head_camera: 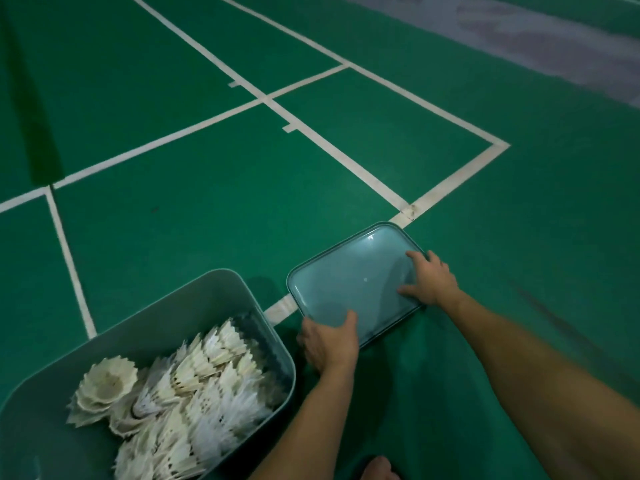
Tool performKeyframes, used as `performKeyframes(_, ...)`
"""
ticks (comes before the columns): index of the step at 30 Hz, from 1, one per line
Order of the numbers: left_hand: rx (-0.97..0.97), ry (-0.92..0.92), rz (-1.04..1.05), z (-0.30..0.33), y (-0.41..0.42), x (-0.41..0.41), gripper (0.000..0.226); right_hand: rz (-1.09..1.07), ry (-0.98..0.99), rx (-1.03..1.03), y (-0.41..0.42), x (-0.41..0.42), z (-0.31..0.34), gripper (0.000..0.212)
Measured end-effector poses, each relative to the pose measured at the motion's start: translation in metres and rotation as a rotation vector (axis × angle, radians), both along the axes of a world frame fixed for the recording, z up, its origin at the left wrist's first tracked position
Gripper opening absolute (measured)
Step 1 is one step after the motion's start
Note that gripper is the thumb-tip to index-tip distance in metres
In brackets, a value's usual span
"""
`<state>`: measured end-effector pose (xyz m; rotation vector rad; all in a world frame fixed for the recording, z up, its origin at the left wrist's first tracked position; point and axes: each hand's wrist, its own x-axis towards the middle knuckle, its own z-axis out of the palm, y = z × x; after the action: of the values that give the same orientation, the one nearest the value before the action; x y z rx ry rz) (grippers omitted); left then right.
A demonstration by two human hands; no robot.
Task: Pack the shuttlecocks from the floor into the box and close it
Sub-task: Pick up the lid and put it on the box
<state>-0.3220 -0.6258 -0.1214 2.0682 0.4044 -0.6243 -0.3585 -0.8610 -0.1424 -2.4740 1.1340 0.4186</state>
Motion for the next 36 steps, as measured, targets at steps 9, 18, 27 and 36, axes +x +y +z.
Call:
performKeyframes(9,-0.086,-0.108,0.011,0.054,-0.027,0.010,0.110,-0.310,-0.340,0.127,-0.030,-0.022,0.034,0.106)
performKeyframes(18,-0.283,-0.409,-0.043,0.200,0.017,0.073,0.085,-0.310,-0.772,0.191,-0.009,0.001,0.181,0.116)
performKeyframes(27,-0.383,-0.454,0.206,0.226,0.237,0.144,0.061,-0.390,-0.925,0.993,0.155,0.091,0.251,0.037)
performKeyframes(36,-0.452,-0.429,0.260,0.191,0.359,0.097,0.041,-0.194,-0.709,0.930,0.259,0.088,0.202,0.055)
